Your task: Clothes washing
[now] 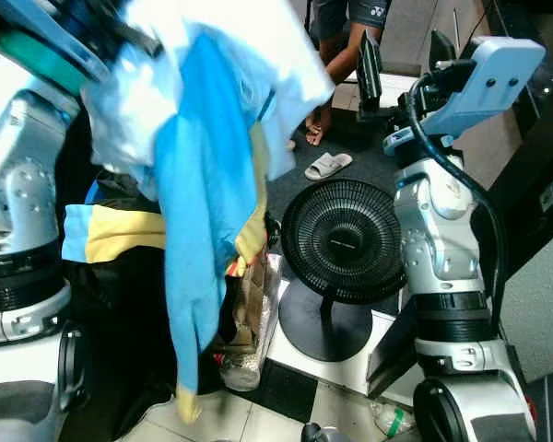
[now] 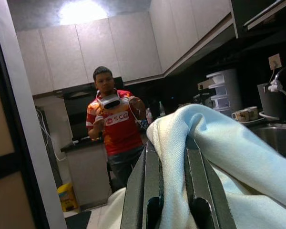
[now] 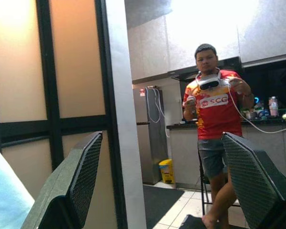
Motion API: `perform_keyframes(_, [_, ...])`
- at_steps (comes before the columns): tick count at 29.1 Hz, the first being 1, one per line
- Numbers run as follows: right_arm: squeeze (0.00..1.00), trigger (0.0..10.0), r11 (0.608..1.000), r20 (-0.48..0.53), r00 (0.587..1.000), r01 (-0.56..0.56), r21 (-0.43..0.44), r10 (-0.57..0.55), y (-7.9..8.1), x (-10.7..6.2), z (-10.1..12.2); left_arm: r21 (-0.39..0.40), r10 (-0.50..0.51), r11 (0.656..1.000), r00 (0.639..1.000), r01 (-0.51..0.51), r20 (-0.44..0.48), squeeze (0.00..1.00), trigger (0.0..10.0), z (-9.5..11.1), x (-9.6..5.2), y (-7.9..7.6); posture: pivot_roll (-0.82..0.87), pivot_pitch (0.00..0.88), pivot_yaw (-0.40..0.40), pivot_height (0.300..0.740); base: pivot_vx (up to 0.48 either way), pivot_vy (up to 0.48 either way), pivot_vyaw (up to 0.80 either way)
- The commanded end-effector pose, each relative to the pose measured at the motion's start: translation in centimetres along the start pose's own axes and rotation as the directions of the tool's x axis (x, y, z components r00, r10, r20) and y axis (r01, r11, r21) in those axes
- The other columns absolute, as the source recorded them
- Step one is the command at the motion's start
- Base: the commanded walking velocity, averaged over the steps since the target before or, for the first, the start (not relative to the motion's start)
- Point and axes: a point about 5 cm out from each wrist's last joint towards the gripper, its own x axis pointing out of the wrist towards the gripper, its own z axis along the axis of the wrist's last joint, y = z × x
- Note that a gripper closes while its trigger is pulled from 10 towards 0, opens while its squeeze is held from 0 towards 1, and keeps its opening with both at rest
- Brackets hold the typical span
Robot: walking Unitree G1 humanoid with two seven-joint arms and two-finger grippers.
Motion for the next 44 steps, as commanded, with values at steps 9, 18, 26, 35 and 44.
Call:
perform_keyframes(9, [0.0,10.0,1.0,-0.017,1.0,0.02,0.012,-0.02,-0.3,-0.2,-0.4,0.008,0.016,1.0,0.999,-0.016,0.047,0.0,10.0,0.9,-0.1,0.5,0.09,0.0,0.066,0.74,0.0,0.0,0.0])
perform_keyframes(18, [0.0,10.0,0.999,-0.029,0.999,0.037,0.033,-0.037,-0.6,-0.2,-0.5,0.007,0.031,0.999,0.999,-0.031,0.03,0.0,10.0,0.3,-0.3,0.6,0.09,0.0,0.067,0.74,0.0,0.0,-0.36])
perform_keyframes(26, [0.0,10.0,0.999,-0.034,0.999,0.033,0.033,-0.032,-0.5,-0.3,-0.6,0.006,0.044,0.999,0.999,-0.044,-0.005,0.0,10.0,-0.6,-0.6,0.9,0.09,0.0,0.069,0.74,0.0,0.0,-0.4])
perform_keyframes(35, [0.0,10.0,1.0,-0.03,0.999,0.027,0.015,-0.027,-0.4,-0.5,-0.5,0.031,0.002,1.0,0.998,0.0,-0.063,0.0,10.0,-1.8,-1.0,-0.2,0.09,0.0,0.075,0.74,0.0,0.0,-0.67])
perform_keyframes(44, [0.0,10.0,1.0,-0.036,0.999,0.005,0.008,-0.005,0.2,-1.1,-0.6,0.033,0.006,0.999,0.995,-0.003,-0.1,0.0,10.0,-2.5,-1.6,-0.7,0.09,0.005,0.073,0.74,0.0,0.0,0.0])
